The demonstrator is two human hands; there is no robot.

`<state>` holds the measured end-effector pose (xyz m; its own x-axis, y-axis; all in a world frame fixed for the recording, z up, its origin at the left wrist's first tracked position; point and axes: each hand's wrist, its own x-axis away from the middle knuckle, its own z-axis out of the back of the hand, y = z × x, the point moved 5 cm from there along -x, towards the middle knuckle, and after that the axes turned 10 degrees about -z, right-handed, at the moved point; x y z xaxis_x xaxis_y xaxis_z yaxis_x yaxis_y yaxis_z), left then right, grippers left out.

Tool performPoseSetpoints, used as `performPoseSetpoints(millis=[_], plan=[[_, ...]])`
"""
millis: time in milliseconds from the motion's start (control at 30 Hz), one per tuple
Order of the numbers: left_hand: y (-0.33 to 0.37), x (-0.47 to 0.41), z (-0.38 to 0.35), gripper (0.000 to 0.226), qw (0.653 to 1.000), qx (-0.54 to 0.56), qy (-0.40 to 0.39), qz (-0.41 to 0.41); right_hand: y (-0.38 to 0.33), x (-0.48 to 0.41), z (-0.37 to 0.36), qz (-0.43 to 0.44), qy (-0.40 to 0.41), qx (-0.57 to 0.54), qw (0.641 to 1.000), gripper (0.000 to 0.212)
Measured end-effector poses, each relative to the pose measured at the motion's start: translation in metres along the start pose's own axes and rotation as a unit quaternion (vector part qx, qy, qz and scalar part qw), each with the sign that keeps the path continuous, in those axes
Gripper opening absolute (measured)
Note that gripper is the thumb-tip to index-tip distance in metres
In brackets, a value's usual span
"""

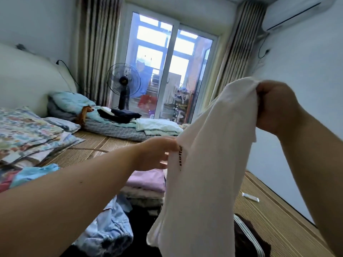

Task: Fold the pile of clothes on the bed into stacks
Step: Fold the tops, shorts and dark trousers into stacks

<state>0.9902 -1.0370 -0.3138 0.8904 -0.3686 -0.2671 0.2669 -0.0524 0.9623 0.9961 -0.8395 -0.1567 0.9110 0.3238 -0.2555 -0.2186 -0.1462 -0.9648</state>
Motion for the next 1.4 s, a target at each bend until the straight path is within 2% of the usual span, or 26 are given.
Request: performPoseSetpoints(millis=[100, 167, 267, 333, 467, 567, 667, 733, 767, 800, 867, 900, 933, 967, 1000, 1067, 1100, 1167, 1233, 1333, 1400], plan=[[0.009, 0.009, 0.010, 0.036, 0.992, 0.128, -0.019, 0.008, 0.008, 0.005, 0.034, -0.001, 0.045, 0.037, 0.998, 0.028], [0.017, 0.014, 0.013, 0.043, 0.988, 0.147, -0.053, 0.004, 0.015, 0.007, 0.051, -0.012, 0.072, 0.108, 0.991, 0.026], [0.028, 0.015, 0.012, 0.045, 0.989, 0.111, -0.100, 0.015, 0.025, 0.011, 0.074, -0.024, 0.141, 0.209, 0.967, 0.028], [0.032, 0.015, 0.013, 0.046, 0.990, 0.078, -0.112, 0.038, 0.029, 0.012, 0.085, -0.019, 0.181, 0.298, 0.937, 0.028], [0.031, 0.015, 0.001, 0.038, 0.986, 0.025, -0.157, 0.059, 0.037, 0.013, 0.098, 0.004, 0.210, 0.398, 0.893, 0.024], [0.025, 0.011, -0.008, 0.033, 0.987, 0.018, -0.148, 0.060, 0.041, 0.011, 0.107, 0.004, 0.222, 0.399, 0.890, 0.023], [0.018, 0.006, -0.005, 0.026, 0.994, 0.005, -0.095, 0.061, 0.043, 0.011, 0.119, 0.007, 0.251, 0.394, 0.884, 0.024], [0.011, 0.003, 0.000, 0.021, 0.992, -0.079, -0.055, 0.077, 0.044, 0.013, 0.127, 0.007, 0.268, 0.385, 0.883, 0.030], [0.008, 0.001, 0.002, 0.018, 0.976, -0.198, -0.048, 0.082, 0.044, 0.014, 0.131, 0.004, 0.276, 0.380, 0.883, 0.033], [0.005, 0.001, 0.004, 0.017, 0.928, -0.359, -0.055, 0.090, 0.046, 0.016, 0.134, -0.001, 0.282, 0.378, 0.882, 0.034], [0.002, -0.002, 0.008, 0.015, 0.769, -0.624, -0.083, 0.109, 0.050, 0.020, 0.139, -0.013, 0.287, 0.385, 0.877, 0.035], [0.001, -0.004, 0.010, 0.010, 0.719, -0.680, -0.087, 0.113, 0.053, 0.023, 0.140, -0.020, 0.288, 0.390, 0.874, 0.034], [0.001, -0.003, 0.011, 0.007, 0.707, -0.693, -0.080, 0.115, 0.056, 0.026, 0.142, -0.026, 0.287, 0.393, 0.873, 0.032], [0.003, -0.003, 0.014, 0.010, 0.725, -0.675, -0.070, 0.116, 0.060, 0.029, 0.143, -0.035, 0.285, 0.389, 0.875, 0.030], [0.004, -0.002, 0.019, 0.012, 0.783, -0.610, -0.050, 0.112, 0.064, 0.033, 0.146, -0.048, 0.280, 0.376, 0.882, 0.028], [0.004, -0.002, 0.021, 0.010, 0.919, -0.384, -0.007, 0.092, 0.074, 0.040, 0.151, -0.084, 0.262, 0.329, 0.903, 0.027], [0.004, -0.002, 0.019, 0.011, 0.955, -0.286, 0.016, 0.081, 0.080, 0.043, 0.152, -0.107, 0.247, 0.311, 0.912, 0.027], [0.006, -0.007, 0.016, 0.016, 0.977, -0.200, 0.066, 0.036, 0.095, 0.049, 0.153, -0.163, 0.207, 0.306, 0.915, 0.029], [0.010, -0.015, 0.002, 0.024, 0.985, -0.139, 0.096, -0.028, 0.114, 0.055, 0.151, -0.227, 0.158, 0.335, 0.901, 0.029], [0.017, -0.026, -0.029, 0.039, 0.993, -0.034, 0.072, -0.092, 0.150, 0.063, 0.133, -0.316, 0.054, 0.374, 0.870, 0.029], [0.015, -0.033, -0.050, 0.038, 0.995, -0.005, 0.028, -0.093, 0.172, 0.063, 0.107, -0.343, -0.026, 0.339, 0.876, 0.038]])
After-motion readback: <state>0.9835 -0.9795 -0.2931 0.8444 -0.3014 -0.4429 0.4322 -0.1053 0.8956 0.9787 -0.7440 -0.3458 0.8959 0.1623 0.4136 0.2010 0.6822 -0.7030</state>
